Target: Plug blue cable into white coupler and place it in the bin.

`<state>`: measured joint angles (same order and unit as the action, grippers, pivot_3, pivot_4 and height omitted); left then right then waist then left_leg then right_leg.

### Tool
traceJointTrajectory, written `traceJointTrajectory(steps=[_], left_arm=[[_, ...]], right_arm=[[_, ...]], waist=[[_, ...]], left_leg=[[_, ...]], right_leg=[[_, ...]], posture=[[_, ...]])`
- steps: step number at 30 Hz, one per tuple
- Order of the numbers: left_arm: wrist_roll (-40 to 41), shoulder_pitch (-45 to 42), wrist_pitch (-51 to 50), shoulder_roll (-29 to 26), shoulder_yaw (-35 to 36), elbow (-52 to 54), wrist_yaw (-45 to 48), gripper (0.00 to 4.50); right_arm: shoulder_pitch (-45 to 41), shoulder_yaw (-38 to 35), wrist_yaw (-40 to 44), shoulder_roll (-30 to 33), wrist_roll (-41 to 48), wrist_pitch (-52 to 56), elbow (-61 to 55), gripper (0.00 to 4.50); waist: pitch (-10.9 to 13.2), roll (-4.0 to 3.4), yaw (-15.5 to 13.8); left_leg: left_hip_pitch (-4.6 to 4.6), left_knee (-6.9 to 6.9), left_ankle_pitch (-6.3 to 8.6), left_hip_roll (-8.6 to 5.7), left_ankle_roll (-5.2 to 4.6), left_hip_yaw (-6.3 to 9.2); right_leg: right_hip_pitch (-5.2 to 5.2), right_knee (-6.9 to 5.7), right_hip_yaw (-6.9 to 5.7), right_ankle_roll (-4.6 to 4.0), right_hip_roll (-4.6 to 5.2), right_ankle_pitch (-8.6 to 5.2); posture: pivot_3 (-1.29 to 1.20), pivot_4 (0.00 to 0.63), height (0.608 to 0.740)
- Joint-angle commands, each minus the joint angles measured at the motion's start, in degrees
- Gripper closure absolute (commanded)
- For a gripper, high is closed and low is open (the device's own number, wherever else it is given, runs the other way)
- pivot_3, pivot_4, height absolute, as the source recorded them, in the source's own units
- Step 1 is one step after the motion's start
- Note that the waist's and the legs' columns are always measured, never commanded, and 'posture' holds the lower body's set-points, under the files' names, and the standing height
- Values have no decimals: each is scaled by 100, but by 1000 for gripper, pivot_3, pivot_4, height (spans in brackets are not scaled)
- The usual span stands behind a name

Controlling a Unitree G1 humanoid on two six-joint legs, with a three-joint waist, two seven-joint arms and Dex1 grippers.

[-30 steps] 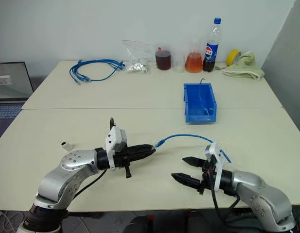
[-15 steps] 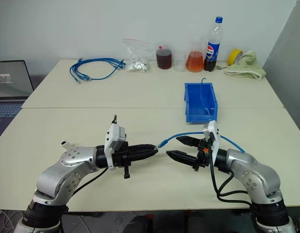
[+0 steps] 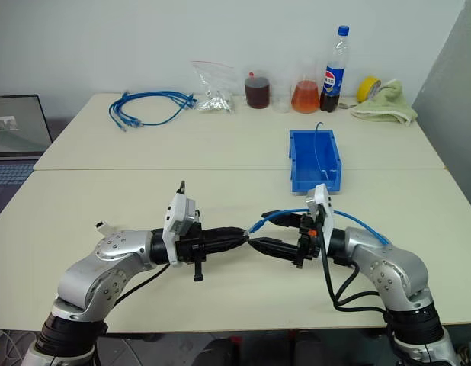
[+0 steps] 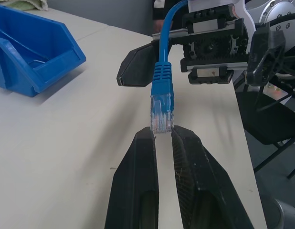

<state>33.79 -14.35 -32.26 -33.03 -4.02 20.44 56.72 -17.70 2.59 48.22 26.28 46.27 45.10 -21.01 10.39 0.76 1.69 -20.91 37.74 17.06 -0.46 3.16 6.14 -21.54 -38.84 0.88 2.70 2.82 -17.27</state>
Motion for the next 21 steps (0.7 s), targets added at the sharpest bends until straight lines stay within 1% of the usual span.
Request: traceJointTrajectory(steps=[1, 5, 7, 8, 11, 12, 14, 15, 16, 17, 19, 20, 21], left_arm=[[141, -96, -7, 27, 70, 145, -25, 4334], [145, -94, -30, 40, 61, 155, -23, 4334], [164, -83, -53, 34, 60, 184, -13, 4334], [173, -80, -64, 34, 63, 195, -15, 4334], [213, -90, -116, 55, 82, 214, -35, 4334], [231, -96, -136, 63, 89, 221, -44, 4334], [267, -116, -171, 74, 82, 238, -60, 4334], [290, -124, -189, 82, 81, 246, -76, 4334], [308, -137, -201, 87, 78, 252, -88, 4334], [325, -149, -218, 88, 74, 258, -101, 4334], [356, -166, -268, 58, 49, 277, -85, 4334], [361, -171, -288, 36, 37, 281, -72, 4334], [365, -171, -304, 20, 31, 285, -63, 4334]], right_arm=[[-112, -54, 13, -79, 101, -76, -43, 0], [-135, -56, 61, -98, 113, -66, -1, 0], [-142, -59, 85, -87, 124, -53, 4, 380], [-143, -56, 97, -80, 127, -49, 0, 486], [-134, -29, 153, -48, 124, -39, -23, 1097], [-127, -17, 163, -44, 120, -38, -33, 1366], [-115, 6, 179, -42, 112, -40, -46, 1722], [-112, 14, 187, -42, 111, -39, -51, 2009], [-106, 40, 207, -32, 90, -48, -62, 2143], [-100, 64, 228, -19, 67, -58, -72, 2579], [-99, 90, 248, -8, 45, -75, -77, 2806], [-104, 94, 258, -5, 45, -79, -71, 3139], [-109, 93, 261, -7, 48, -83, -63, 3319]], waist=[[0, 0, 0], [0, 0, 0], [0, 0, 0], [0, 0, 0], [0, 0, 0], [0, 0, 0], [0, 0, 1], [0, 0, 0], [0, 0, 0], [0, 0, 1], [0, 0, 0], [0, 0, 0], [0, 0, 1]], left_leg=[[0, 0, 0, 0, 0, 0], [0, 0, 0, 0, 0, 0], [0, 0, 0, 0, 0, 0], [0, 0, 0, 0, 0, 0], [0, 0, 0, 0, 0, 0], [0, 0, 0, 0, 0, 0], [0, 0, 0, 0, 0, 0], [0, 0, 0, 0, 0, 0], [0, 0, 0, 0, 0, 1], [0, 0, 0, 0, 0, 1], [0, 0, 0, 0, 0, 1], [-1, 0, 0, 0, 0, 0], [-1, 0, 0, 0, 0, 0]], right_leg=[[0, 0, 0, 0, 0, 0], [-1, -1, 0, 0, 0, 0], [-2, -1, 0, 0, 0, 0], [-1, -1, 0, 0, 0, 0], [-2, -1, 0, 0, 0, 0], [-1, -1, 0, 0, 0, 0], [-1, -1, 0, 0, 0, 0], [-1, -1, 0, 0, 0, 0], [-2, -1, 0, 0, 0, 0], [-2, -1, 0, 0, 0, 0], [-2, -1, 0, 0, 0, 0], [-2, -1, 0, 0, 0, 0], [-2, -1, 1, 0, 0, 0]], posture=[[0, 150, 740], [0, 150, 740], [0, 150, 740], [0, 150, 740], [0, 150, 740], [0, 150, 740], [0, 150, 740], [0, 150, 740], [0, 150, 740], [0, 150, 740], [0, 150, 740], [0, 150, 740], [0, 150, 740]])
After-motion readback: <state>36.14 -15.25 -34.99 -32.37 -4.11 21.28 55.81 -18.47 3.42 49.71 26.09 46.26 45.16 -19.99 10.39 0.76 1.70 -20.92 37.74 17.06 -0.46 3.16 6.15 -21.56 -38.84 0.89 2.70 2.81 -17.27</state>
